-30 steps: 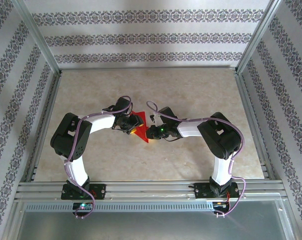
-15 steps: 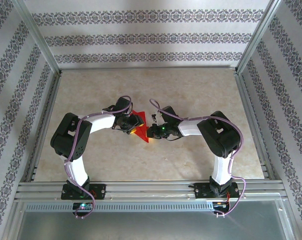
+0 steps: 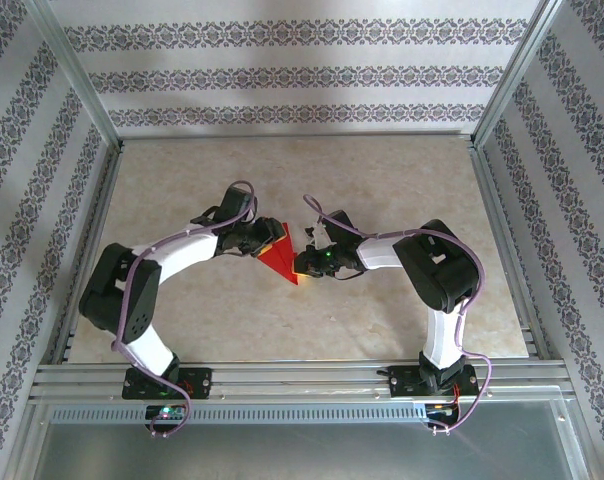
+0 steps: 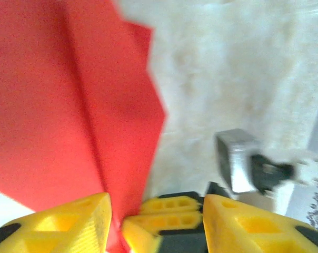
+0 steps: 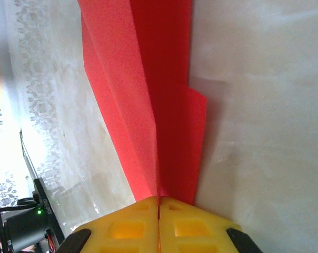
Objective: Fold a paper plane with a square sheet of paper (pick it up from the middle)
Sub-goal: Fourth fold the wing at the center of the table.
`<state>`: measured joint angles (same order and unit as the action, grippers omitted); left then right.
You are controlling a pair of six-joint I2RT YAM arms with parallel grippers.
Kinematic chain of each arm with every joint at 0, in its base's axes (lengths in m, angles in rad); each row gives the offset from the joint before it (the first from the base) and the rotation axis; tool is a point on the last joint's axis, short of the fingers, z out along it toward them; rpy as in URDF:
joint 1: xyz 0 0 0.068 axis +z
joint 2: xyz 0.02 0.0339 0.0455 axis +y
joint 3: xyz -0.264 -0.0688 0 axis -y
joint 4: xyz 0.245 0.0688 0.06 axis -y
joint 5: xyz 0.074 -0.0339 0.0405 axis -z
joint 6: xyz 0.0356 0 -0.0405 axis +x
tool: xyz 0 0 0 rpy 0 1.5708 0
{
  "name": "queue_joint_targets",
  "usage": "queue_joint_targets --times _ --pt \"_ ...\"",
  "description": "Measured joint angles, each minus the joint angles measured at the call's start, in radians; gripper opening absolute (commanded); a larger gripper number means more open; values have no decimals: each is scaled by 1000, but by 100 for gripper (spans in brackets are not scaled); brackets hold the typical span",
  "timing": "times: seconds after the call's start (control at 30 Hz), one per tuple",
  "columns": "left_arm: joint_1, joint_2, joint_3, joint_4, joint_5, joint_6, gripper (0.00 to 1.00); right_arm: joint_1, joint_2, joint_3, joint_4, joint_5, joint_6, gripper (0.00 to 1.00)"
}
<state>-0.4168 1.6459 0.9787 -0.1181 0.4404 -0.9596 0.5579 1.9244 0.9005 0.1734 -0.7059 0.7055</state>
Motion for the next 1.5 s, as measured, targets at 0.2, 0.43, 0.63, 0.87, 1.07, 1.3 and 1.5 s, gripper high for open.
queue_joint_targets --times 0.2,0.43,0.63,0.87,1.07,1.3,1.5 --pt "5 22 -66 176 77 10 31 0 3 2 -1 -7 0 9" --pt "5 116 -93 300 138 5 25 0 4 4 -5 -11 0 10" --pt "6 147 -97 352 155 6 20 -6 9 8 -8 -22 1 10" --pt "6 182 -108 385 154 -5 16 -6 12 10 -9 -29 3 10" --pt "6 183 -117 403 154 -10 15 -6 14 14 -16 -33 3 10" --pt "7 198 -130 426 154 -13 13 -6 16 19 -24 -34 3 10" --pt "8 209 -134 434 154 -17 12 -6 18 21 -27 -36 3 10"
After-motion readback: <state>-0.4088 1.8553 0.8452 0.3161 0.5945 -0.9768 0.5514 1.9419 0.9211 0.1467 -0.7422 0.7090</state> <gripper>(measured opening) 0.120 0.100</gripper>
